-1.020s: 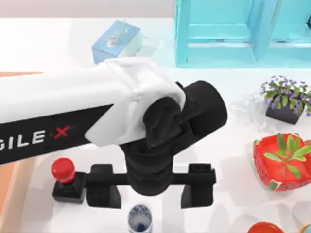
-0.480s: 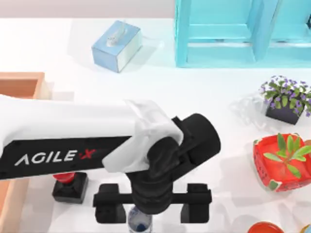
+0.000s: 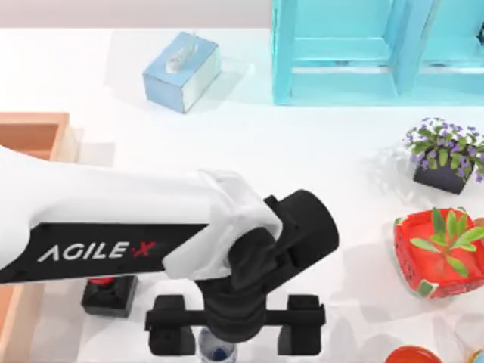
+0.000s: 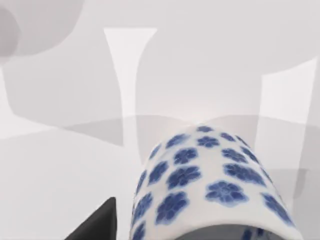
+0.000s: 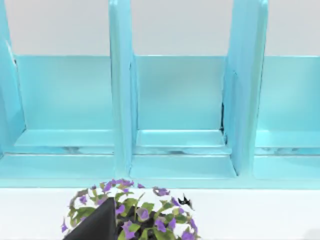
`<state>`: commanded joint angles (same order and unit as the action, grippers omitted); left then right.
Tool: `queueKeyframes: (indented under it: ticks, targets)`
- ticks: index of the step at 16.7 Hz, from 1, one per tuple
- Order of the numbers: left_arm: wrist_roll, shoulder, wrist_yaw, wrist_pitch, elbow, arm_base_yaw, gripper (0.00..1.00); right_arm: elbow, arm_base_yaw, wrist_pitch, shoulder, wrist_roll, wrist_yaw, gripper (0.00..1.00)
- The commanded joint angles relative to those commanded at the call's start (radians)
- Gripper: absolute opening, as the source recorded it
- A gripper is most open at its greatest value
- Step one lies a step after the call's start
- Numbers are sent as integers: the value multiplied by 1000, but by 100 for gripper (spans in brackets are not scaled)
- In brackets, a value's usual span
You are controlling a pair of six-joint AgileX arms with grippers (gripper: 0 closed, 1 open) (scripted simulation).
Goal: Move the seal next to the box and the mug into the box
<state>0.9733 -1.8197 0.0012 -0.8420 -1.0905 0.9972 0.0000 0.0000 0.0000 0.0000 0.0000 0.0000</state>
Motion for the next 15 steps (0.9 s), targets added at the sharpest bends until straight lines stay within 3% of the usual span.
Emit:
queueKeyframes:
  ticks: [12, 15]
  targets:
    - [0, 0, 0, 0, 0, 0, 2, 0, 0, 0, 0, 0, 0, 100]
    - [0, 0, 0, 0, 0, 0, 0, 0, 0, 0, 0, 0, 0, 100]
